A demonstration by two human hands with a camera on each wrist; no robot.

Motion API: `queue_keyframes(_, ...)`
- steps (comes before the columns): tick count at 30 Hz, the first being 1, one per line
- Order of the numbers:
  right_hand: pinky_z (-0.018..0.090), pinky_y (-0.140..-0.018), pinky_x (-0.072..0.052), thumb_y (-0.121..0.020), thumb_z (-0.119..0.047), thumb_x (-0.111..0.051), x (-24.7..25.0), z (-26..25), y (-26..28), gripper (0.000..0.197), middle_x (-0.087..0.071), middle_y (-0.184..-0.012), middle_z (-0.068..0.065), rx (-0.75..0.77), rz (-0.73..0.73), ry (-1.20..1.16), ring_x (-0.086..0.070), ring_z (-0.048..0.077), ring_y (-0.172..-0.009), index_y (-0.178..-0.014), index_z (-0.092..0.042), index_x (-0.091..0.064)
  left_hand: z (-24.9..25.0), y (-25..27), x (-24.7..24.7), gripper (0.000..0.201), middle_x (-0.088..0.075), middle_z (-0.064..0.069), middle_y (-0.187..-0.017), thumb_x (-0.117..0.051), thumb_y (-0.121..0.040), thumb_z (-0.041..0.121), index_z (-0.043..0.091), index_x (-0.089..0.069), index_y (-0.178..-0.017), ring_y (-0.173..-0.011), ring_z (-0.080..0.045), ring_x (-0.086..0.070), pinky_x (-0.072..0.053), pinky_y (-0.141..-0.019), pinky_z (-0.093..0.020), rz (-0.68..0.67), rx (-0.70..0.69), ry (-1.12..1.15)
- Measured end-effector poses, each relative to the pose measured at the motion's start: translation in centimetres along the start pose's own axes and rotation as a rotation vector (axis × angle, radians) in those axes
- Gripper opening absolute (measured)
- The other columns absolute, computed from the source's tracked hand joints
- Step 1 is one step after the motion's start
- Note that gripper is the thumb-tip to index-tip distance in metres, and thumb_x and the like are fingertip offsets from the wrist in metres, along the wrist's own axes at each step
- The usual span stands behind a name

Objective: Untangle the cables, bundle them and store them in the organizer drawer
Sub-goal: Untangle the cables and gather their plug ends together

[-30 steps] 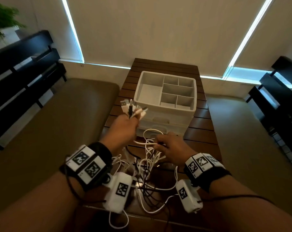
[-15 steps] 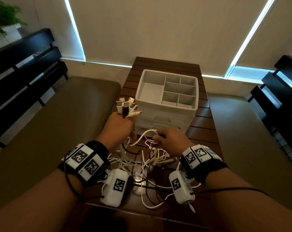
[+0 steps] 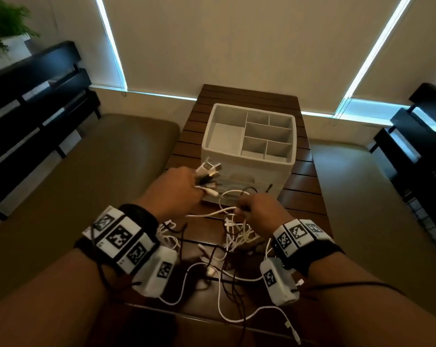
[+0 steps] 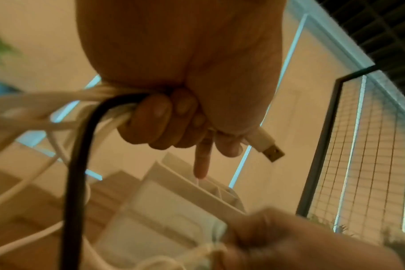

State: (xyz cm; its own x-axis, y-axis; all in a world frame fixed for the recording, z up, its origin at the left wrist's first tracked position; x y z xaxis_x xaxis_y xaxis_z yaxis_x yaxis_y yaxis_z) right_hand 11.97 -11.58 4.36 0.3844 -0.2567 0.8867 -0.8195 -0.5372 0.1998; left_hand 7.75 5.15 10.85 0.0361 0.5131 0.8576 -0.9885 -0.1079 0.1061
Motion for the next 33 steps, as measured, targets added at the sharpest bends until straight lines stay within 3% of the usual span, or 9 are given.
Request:
queue_keyframes(6,0.027,-0.061,-0.038,-0.093,-0.018,-0.052,3.0,-2.8,-0.3,0.015,-0.063,-0.088,0.002,0.120,0.183,-0.084,-0.058,0.019,-0.079,-0.105,-0.015,-0.062,0.9,0.0,-4.5,0.022,-0.060,0.003,-0.062,-0.062,-0.092,0.021,0.018,-0.064,-0.069,-0.051,-0.005,-0.053,-0.034,-0.042,-0.011,-0.194,0.004,0.262)
queue_keyframes(10,0.034,-0.068,-0.049,-0.093,-0.030,-0.056,1.7,-0.8,-0.1,0.010,-0.061,-0.079,-0.004,0.033,0.019,-0.132,-0.059,0.016,-0.074,-0.087,-0.023,-0.057,0.8,-0.2,-3.3,0.016,-0.067,-0.005,-0.072,-0.060,-0.090,0.014,0.012,-0.068,-0.076,-0.068,-0.020,-0.064,-0.048,-0.059,-0.027,-0.151,0.021,0.314)
queue_keyframes(15,0.032,-0.072,-0.047,-0.094,-0.032,-0.052,0.1,1.9,-0.3,0.015,-0.066,-0.096,0.001,-0.069,-0.014,0.111,-0.061,0.021,-0.088,-0.101,-0.025,-0.063,1.6,-0.1,-0.6,0.038,-0.046,0.003,-0.050,-0.060,-0.089,0.013,0.017,-0.048,-0.054,-0.045,-0.011,-0.042,-0.029,-0.039,-0.015,-0.022,-0.015,0.219)
queue_keyframes(19,0.031,-0.067,-0.045,-0.089,-0.024,-0.060,1.7,2.0,-0.1,0.009,-0.058,-0.093,0.000,-0.019,0.258,0.082,-0.057,0.019,-0.084,-0.088,-0.017,-0.066,0.8,-0.4,0.3,0.035,-0.052,0.001,-0.059,-0.059,-0.089,0.015,0.021,-0.046,-0.057,-0.052,-0.015,-0.049,-0.032,-0.045,-0.025,-0.019,-0.024,0.065)
queue_keyframes(21,0.033,-0.069,-0.047,-0.086,-0.018,-0.066,2.4,1.7,0.0,0.008,-0.058,-0.090,0.002,0.045,0.354,-0.099,-0.056,0.018,-0.080,-0.084,-0.011,-0.065,0.3,-0.6,0.5,0.036,-0.051,0.001,-0.059,-0.059,-0.091,0.017,0.022,-0.046,-0.058,-0.053,-0.015,-0.049,-0.031,-0.046,-0.025,-0.009,0.005,0.045)
queue_keyframes(24,0.041,-0.071,-0.054,-0.092,-0.021,-0.060,1.5,2.8,0.1,0.009,-0.067,-0.081,0.003,-0.024,0.180,-0.292,-0.063,0.019,-0.073,-0.088,-0.012,-0.061,0.0,-0.6,1.8,0.040,-0.047,0.002,-0.056,-0.058,-0.092,0.014,0.022,-0.044,-0.055,-0.050,-0.017,-0.045,-0.027,-0.044,-0.023,0.070,0.028,0.083)
queue_keyframes(28,0.029,-0.073,-0.043,-0.094,-0.023,-0.054,0.1,4.5,0.6,0.010,-0.064,-0.097,0.003,-0.101,0.021,0.003,-0.061,0.023,-0.091,-0.097,-0.014,-0.058,-1.1,-1.0,3.4,0.037,-0.048,0.000,-0.057,-0.058,-0.091,0.011,0.022,-0.047,-0.057,-0.050,-0.012,-0.044,-0.027,-0.042,-0.020,0.160,0.078,0.121)
queue_keyframes(31,0.026,-0.064,-0.046,-0.092,-0.021,-0.060,0.8,4.2,0.7,0.011,-0.063,-0.078,-0.002,-0.086,0.114,-0.243,-0.060,0.013,-0.070,-0.082,-0.017,-0.060,-2.5,-1.4,3.1,0.029,-0.056,-0.006,-0.065,-0.059,-0.090,0.015,0.020,-0.050,-0.062,-0.056,-0.018,-0.052,-0.032,-0.046,-0.026,0.131,0.143,0.003)
queue_keyframes(33,0.024,-0.056,-0.046,-0.093,-0.018,-0.059,1.2,3.9,0.7,0.014,-0.066,-0.074,0.006,-0.093,0.147,-0.430,-0.058,0.010,-0.059,-0.082,-0.012,-0.065,-3.0,-1.4,3.0,0.021,-0.054,-0.004,-0.067,-0.059,-0.088,0.015,0.016,-0.051,-0.069,-0.060,-0.020,-0.051,-0.034,-0.051,-0.028,0.159,0.184,-0.101)
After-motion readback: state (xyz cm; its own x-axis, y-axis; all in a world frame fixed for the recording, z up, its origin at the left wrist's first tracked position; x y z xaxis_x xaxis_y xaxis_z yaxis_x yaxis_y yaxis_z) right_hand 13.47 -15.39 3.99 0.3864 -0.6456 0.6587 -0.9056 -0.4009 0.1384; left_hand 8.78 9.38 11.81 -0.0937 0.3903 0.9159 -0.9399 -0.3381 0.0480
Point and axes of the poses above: each hand's wrist, its own y-axis away from the middle knuckle, its own x-axis out of the back of the hand, z = x × y, the point moved 6 cm from there along -y, towards the middle knuckle
